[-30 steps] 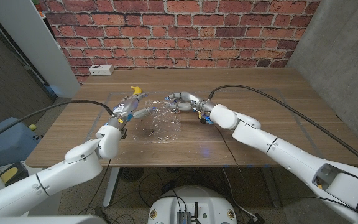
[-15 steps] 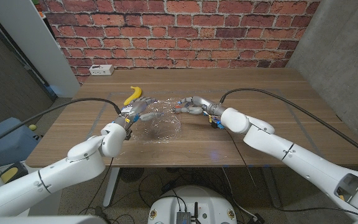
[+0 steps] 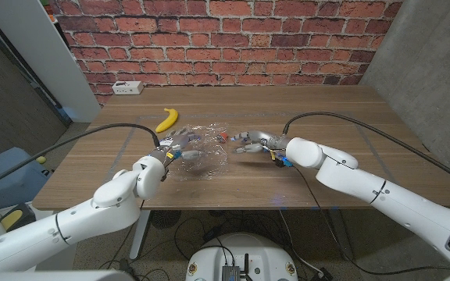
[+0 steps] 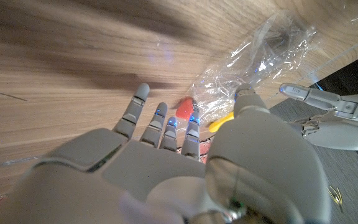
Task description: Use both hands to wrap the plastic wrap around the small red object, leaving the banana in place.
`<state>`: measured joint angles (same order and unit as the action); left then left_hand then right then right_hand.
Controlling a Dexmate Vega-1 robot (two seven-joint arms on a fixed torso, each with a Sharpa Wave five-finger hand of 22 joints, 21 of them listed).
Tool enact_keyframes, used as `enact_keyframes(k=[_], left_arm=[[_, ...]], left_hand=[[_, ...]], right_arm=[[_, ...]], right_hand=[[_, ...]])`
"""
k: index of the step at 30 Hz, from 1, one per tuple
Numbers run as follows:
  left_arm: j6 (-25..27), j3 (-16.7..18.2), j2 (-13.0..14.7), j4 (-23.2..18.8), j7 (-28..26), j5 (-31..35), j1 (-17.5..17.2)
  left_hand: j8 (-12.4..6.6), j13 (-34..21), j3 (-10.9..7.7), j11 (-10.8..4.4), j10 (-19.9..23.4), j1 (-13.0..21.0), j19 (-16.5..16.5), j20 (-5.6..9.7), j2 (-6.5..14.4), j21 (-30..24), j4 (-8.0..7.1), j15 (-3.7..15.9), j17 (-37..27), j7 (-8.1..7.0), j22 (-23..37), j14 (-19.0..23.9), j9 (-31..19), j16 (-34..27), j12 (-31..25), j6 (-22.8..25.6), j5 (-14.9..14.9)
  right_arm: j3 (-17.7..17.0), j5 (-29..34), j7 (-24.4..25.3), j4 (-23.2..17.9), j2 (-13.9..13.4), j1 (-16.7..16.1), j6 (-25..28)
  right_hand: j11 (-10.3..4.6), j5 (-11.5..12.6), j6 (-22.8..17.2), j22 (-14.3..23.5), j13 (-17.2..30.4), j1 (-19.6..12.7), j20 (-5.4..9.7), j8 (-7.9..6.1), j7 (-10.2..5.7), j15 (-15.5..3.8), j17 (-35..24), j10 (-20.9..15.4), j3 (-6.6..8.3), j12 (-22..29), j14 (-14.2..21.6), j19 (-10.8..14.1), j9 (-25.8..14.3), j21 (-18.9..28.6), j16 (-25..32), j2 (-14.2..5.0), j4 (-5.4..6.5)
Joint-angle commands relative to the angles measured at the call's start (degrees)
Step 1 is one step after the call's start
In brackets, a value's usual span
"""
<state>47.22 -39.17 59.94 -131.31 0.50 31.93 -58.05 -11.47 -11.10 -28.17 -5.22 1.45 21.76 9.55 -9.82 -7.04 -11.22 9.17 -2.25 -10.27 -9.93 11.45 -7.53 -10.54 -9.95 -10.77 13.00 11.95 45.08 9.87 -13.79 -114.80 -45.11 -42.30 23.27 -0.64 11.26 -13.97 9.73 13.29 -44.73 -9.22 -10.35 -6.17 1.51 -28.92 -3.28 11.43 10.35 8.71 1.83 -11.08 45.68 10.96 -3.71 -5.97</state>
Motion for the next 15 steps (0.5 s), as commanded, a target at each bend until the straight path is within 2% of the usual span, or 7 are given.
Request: enact_keyframes(k=[1,7,9,12,15], left_arm=[[9.2,-7.5,-1.5,-0.6,10.3,11.0,4.2],[11.6,-10.3,-2.6,0.3,14.7,16.0,5.8],[12.1,-10.9,-2.9,0.4,16.2,17.2,6.2],[12.9,-11.7,-3.5,0.8,18.1,19.3,6.5],[13.4,-12.2,-4.0,1.1,19.8,20.9,6.5]], left_hand=[[0.25,-0.1,-0.35,-0.15,-1.1,1.7,1.2,0.18,0.3,0.1,0.27,-0.24,-0.2,-0.41,0.2,-1.1,-0.1,0.0,-0.1,-1.3,0.2],[0.38,-0.1,-0.84,0.21,-1.9,3.1,1.6,-0.18,1.3,-0.1,0.28,-0.69,-0.2,-1.15,0.2,-1.6,-0.2,-0.2,-0.1,-1.9,0.2],[0.28,-0.1,-1.05,0.31,-1.9,3.6,1.6,-0.34,1.7,-0.1,0.30,-0.83,-0.2,-1.36,0.1,-1.7,-0.2,-0.3,-0.2,-1.8,0.1],[0.00,-0.1,-1.55,0.26,-1.8,4.8,1.4,-0.40,2.6,-0.4,0.36,-0.98,-0.2,-1.95,0.1,-1.7,-0.2,-0.4,-0.5,-1.2,0.1],[-0.14,-0.1,-2.06,0.40,-2.0,6.0,1.1,-0.55,3.5,-0.6,0.45,-1.10,-0.1,-2.14,0.1,-1.6,-0.2,-0.6,-0.6,-0.9,-0.1]], right_arm=[[4.2,5.5,-6.5,-6.8,-3.7,2.4,10.5],[8.2,12.2,-10.1,-9.8,-4.6,4.5,15.4],[9.3,14.3,-11.3,-10.6,-4.8,5.0,16.6],[10.1,16.2,-12.8,-11.3,-4.9,5.4,17.4],[11.0,18.0,-14.4,-11.9,-4.8,5.8,17.8]], right_hand=[[-0.17,0.8,1.6,0.2,-0.1,-1.5,-0.22,0.12,-0.38,0.34,0.1,1.7,1.08,0.1,-1.6,-1.1,-0.1,-1.0,-0.1,-0.03,-1.53],[-0.33,1.6,3.3,0.2,-0.1,-3.8,-0.13,0.03,-3.09,0.42,0.5,3.2,2.71,0.3,-3.3,-1.7,-0.1,-2.1,0.0,0.23,-3.39],[-0.38,1.7,3.8,0.2,-0.1,-4.3,-0.09,0.03,-3.67,0.34,0.6,3.9,3.02,0.3,-3.7,-1.7,-0.1,-2.4,0.1,0.51,-3.71],[-0.54,1.5,4.3,0.2,-0.1,-5.0,0.01,-0.04,-5.41,0.35,0.9,4.3,3.34,0.4,-3.9,-1.6,-0.1,-2.8,0.2,1.21,-4.09],[-0.81,1.2,4.7,0.2,-0.1,-5.4,0.13,-0.08,-6.06,0.39,1.0,4.8,3.51,0.4,-4.0,-1.5,-0.1,-3.0,0.3,1.72,-4.26]])
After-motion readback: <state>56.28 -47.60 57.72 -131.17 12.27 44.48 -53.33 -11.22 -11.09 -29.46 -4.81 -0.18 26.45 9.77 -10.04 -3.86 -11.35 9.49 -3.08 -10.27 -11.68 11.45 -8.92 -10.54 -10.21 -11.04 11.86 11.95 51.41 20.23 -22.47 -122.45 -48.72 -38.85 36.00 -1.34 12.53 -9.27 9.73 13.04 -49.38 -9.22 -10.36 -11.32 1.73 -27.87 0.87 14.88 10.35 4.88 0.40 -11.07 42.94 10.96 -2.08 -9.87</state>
